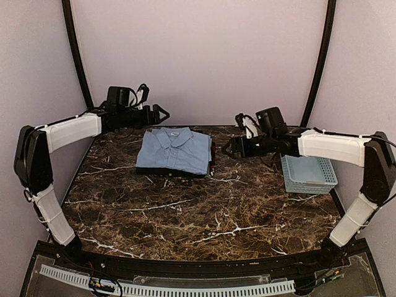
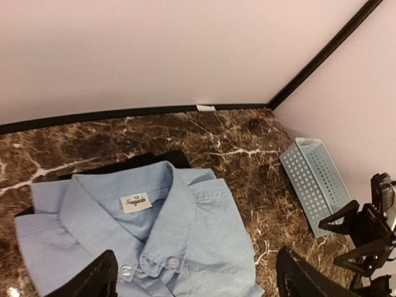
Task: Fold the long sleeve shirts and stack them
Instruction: Smooth out the square-folded shirt, then reset both arms
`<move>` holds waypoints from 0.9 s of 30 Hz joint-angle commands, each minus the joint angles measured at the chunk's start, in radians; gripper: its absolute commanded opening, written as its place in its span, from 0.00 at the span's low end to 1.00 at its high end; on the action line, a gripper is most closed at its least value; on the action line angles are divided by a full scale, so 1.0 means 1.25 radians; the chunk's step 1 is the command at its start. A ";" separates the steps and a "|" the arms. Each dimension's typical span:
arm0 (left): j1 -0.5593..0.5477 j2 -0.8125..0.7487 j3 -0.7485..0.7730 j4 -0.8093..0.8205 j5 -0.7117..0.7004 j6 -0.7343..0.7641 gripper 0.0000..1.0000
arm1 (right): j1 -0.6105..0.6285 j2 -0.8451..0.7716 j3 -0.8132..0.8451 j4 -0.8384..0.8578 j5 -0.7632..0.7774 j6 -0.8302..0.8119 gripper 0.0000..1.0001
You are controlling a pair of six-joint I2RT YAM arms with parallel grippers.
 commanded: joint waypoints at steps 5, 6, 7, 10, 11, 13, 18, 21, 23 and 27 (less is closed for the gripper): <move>0.013 -0.426 -0.271 -0.018 -0.455 0.115 0.99 | -0.171 -0.218 0.006 -0.200 0.215 -0.085 0.99; 0.023 -0.459 -0.288 -0.024 -0.456 0.111 0.99 | -0.185 -0.226 0.015 -0.211 0.216 -0.087 0.99; 0.029 -0.473 -0.295 -0.028 -0.450 0.109 0.99 | -0.198 -0.232 0.021 -0.219 0.216 -0.088 0.99; 0.070 -0.518 -0.317 -0.061 -0.420 0.095 0.99 | -0.230 -0.263 0.029 -0.222 0.258 -0.077 0.99; 0.087 -0.533 -0.320 -0.074 -0.400 0.095 0.99 | -0.241 -0.277 0.028 -0.217 0.268 -0.069 0.99; 0.104 -0.558 -0.326 -0.091 -0.380 0.105 0.99 | -0.254 -0.304 0.027 -0.215 0.267 -0.076 0.99; 0.108 -0.634 -0.339 -0.117 -0.373 0.145 0.99 | -0.256 -0.356 0.040 -0.253 0.259 -0.118 0.98; 0.108 -0.694 -0.363 -0.145 -0.370 0.168 0.99 | -0.256 -0.404 0.013 -0.255 0.273 -0.127 0.99; 0.107 -0.733 -0.399 -0.147 -0.363 0.174 0.99 | -0.256 -0.445 -0.023 -0.245 0.277 -0.133 0.99; 0.106 -0.817 -0.488 -0.110 -0.354 0.168 0.99 | -0.257 -0.551 -0.117 -0.194 0.286 -0.142 0.99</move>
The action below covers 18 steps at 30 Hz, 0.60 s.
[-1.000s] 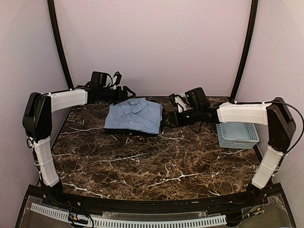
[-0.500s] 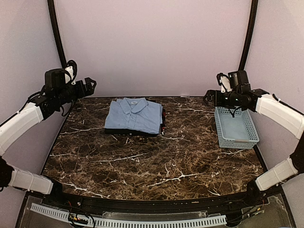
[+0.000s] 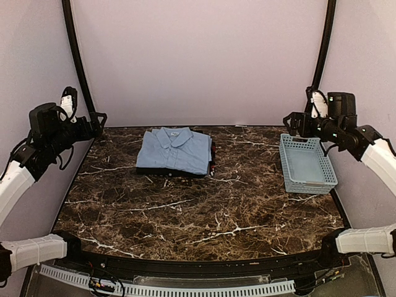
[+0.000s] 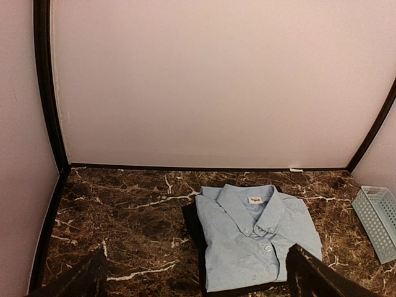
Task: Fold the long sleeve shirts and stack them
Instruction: Reset both arms
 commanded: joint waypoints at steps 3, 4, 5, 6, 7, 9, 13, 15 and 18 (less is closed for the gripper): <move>0.001 -0.122 -0.118 0.044 0.027 0.018 0.99 | -0.001 -0.127 -0.101 0.049 0.049 -0.031 0.99; 0.001 -0.131 -0.133 0.051 0.027 0.020 0.99 | 0.000 -0.137 -0.106 0.050 0.053 -0.032 0.98; 0.001 -0.144 -0.140 0.064 0.025 0.022 0.99 | 0.000 -0.147 -0.109 0.052 0.056 -0.034 0.99; 0.001 -0.148 -0.151 0.069 0.025 0.023 0.99 | 0.000 -0.155 -0.112 0.056 0.057 -0.034 0.99; 0.001 -0.149 -0.155 0.076 0.026 0.022 0.99 | 0.000 -0.161 -0.117 0.060 0.059 -0.035 0.99; 0.001 -0.136 -0.159 0.077 0.040 0.017 0.99 | 0.000 -0.168 -0.124 0.066 0.062 -0.035 0.99; 0.001 -0.104 -0.141 0.054 0.064 0.007 0.99 | 0.000 -0.166 -0.130 0.069 0.061 -0.033 0.99; 0.001 -0.101 -0.141 0.052 0.065 0.007 0.99 | 0.000 -0.163 -0.132 0.070 0.059 -0.034 0.99; 0.001 -0.104 -0.145 0.056 0.065 0.006 0.99 | 0.000 -0.163 -0.134 0.074 0.057 -0.033 0.99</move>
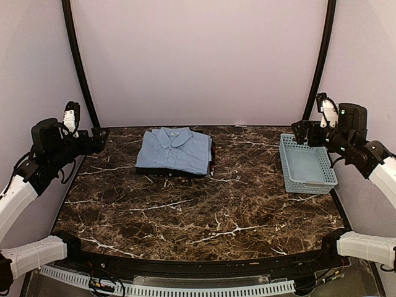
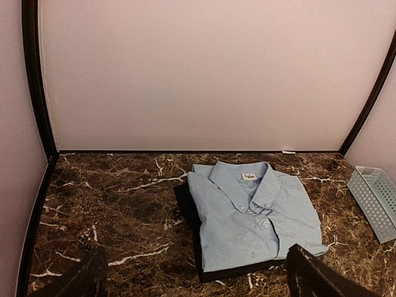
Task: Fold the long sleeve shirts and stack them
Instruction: Reset both arms
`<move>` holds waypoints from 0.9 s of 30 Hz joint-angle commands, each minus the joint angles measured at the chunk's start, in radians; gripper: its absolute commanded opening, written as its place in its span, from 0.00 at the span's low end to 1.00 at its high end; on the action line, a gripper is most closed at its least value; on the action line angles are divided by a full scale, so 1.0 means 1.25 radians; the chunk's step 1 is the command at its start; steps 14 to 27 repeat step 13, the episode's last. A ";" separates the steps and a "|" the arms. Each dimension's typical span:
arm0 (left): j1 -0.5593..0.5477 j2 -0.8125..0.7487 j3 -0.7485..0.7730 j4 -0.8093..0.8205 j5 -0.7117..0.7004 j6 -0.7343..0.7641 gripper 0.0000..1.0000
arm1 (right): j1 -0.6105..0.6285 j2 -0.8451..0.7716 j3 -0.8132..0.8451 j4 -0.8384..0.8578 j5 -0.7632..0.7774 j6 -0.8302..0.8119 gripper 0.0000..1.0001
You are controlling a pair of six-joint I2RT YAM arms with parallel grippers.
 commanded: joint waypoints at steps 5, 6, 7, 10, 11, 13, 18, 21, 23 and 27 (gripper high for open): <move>0.001 -0.008 -0.001 0.013 0.013 -0.005 0.99 | 0.000 0.002 -0.011 0.045 0.007 -0.004 0.99; 0.001 -0.009 -0.001 0.012 0.012 -0.005 0.99 | 0.000 0.003 -0.011 0.045 0.008 -0.004 0.99; 0.001 -0.008 -0.001 0.010 0.010 -0.004 0.99 | 0.000 0.003 -0.011 0.045 0.008 -0.004 0.99; 0.000 -0.008 -0.001 0.007 0.008 -0.006 0.99 | 0.000 0.007 -0.009 0.044 0.009 -0.004 0.98; 0.001 -0.009 -0.002 0.008 0.007 -0.006 0.99 | 0.000 0.008 -0.010 0.043 0.009 -0.004 0.98; 0.001 -0.009 -0.002 0.008 0.007 -0.006 0.99 | 0.000 0.005 -0.013 0.046 0.005 -0.004 0.99; 0.001 -0.009 -0.002 0.008 0.007 -0.006 0.99 | 0.000 0.005 -0.013 0.046 0.005 -0.004 0.99; 0.001 -0.009 -0.002 0.008 0.007 -0.006 0.99 | 0.000 0.005 -0.013 0.046 0.005 -0.004 0.99; 0.001 -0.009 -0.002 0.008 0.007 -0.006 0.99 | 0.000 0.005 -0.013 0.046 0.005 -0.004 0.99; 0.001 -0.009 -0.002 0.008 0.007 -0.006 0.99 | 0.000 0.005 -0.013 0.046 0.005 -0.004 0.99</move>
